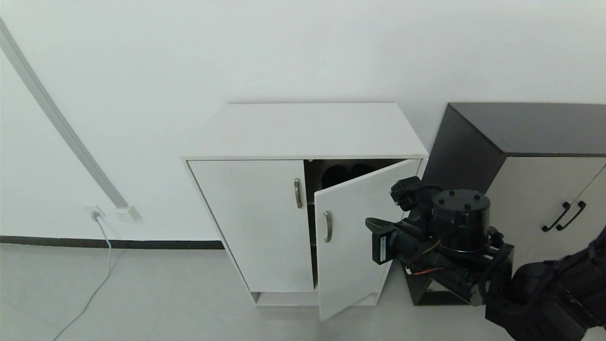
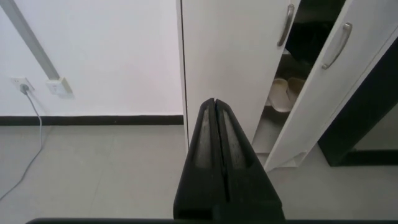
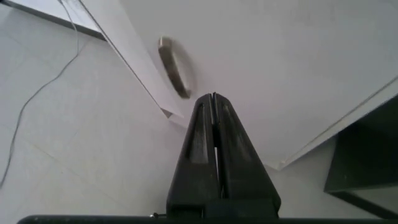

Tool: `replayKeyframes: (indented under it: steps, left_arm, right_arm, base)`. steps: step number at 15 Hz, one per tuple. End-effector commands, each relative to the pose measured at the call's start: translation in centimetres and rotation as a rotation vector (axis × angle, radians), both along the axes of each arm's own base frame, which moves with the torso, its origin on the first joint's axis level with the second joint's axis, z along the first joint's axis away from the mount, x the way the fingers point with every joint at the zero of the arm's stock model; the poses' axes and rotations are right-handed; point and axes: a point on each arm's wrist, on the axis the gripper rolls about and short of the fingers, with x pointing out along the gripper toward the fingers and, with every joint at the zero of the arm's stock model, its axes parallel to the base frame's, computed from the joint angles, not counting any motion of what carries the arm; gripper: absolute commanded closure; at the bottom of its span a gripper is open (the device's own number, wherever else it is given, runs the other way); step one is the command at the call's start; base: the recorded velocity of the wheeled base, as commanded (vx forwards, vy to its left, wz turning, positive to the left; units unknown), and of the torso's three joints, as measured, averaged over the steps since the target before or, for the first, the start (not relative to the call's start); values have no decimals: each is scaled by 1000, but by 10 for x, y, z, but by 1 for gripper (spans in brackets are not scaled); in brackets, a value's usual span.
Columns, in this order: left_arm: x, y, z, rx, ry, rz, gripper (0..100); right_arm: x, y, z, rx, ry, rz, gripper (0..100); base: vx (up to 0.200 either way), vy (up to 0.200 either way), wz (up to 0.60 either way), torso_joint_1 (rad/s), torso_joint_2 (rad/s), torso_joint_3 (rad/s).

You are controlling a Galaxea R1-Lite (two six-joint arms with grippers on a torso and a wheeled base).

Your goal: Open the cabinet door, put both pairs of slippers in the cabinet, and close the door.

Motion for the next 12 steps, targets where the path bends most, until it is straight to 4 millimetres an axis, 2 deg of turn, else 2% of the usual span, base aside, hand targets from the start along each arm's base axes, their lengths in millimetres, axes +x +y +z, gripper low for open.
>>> replayKeyframes:
  steps: [1,7,12]
  left_arm:
    - [0,0,0,0,2,1,100]
    - [0,0,0,0,2,1,100]
    - [0,0,0,0,0,1,100]
  right_arm:
    - [-2,-1,3,5,-7,2,100]
    - [9,9,1,12,-15,0,100]
    - [36,25,-12,10,-12,-15,100]
  base:
    - [200,0,0,2,2,7]
    - [0,0,0,0,0,0]
    - [0,0,0,0,0,0]
